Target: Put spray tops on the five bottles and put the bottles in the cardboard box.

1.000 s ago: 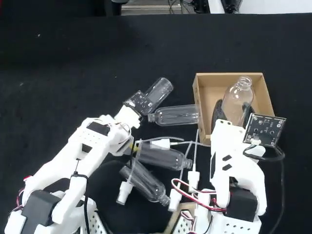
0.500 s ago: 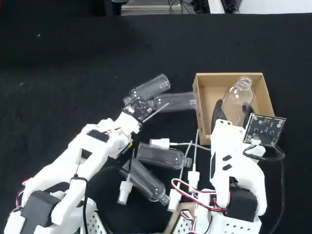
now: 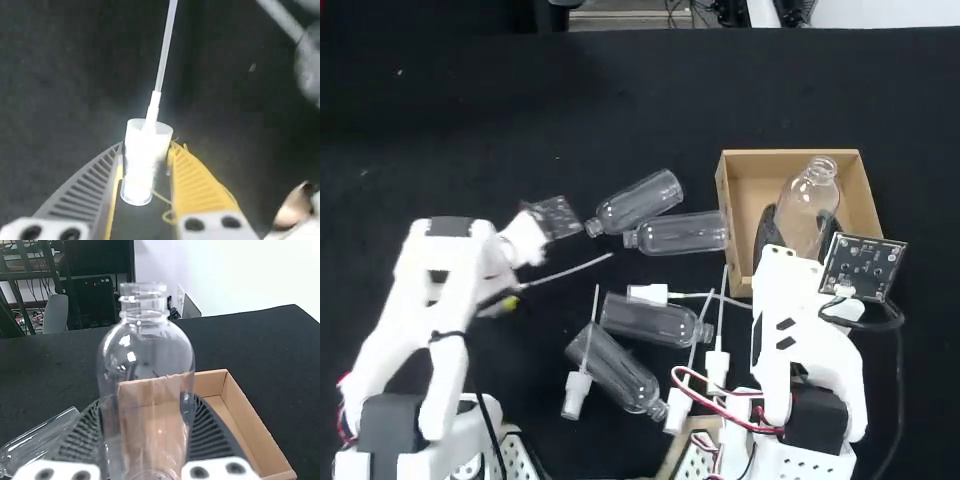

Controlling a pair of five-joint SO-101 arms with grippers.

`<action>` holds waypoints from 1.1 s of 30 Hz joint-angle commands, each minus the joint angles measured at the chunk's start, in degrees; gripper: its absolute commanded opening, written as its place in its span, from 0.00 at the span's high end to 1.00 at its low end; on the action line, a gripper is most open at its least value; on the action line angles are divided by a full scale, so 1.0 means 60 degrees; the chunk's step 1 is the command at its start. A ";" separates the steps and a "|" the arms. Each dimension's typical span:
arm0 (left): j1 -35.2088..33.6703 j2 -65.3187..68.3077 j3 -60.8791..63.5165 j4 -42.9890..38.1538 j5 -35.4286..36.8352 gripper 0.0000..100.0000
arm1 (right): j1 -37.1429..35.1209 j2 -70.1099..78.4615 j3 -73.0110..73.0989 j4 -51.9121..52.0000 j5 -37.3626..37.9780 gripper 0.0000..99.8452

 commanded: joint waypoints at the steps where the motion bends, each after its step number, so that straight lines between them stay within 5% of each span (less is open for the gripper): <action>1: -0.1824 -0.0044 -0.0549 0.0147 -0.2315 0.97 | 0.0088 -0.0095 -0.0022 -0.0044 -0.0044 0.99; 8: -0.3187 -0.0029 0.0212 -0.0645 -0.3707 0.95 | 0.0088 -0.0110 -0.0022 -0.0044 -0.0044 0.99; 18: -0.3949 -0.0147 -0.0520 -0.0982 -0.3385 0.68 | 0.0088 -0.0110 -0.0022 -0.0044 -0.0044 0.99; 27: -0.3875 -0.0117 -0.1941 0.0088 0.1407 0.67 | 0.0088 -0.0125 -0.0022 -0.0044 -0.0044 0.99; 33: -0.4462 -0.0059 -0.2161 0.1289 0.6813 0.67 | 0.0088 -0.0139 -0.0022 -0.0044 -0.0044 0.99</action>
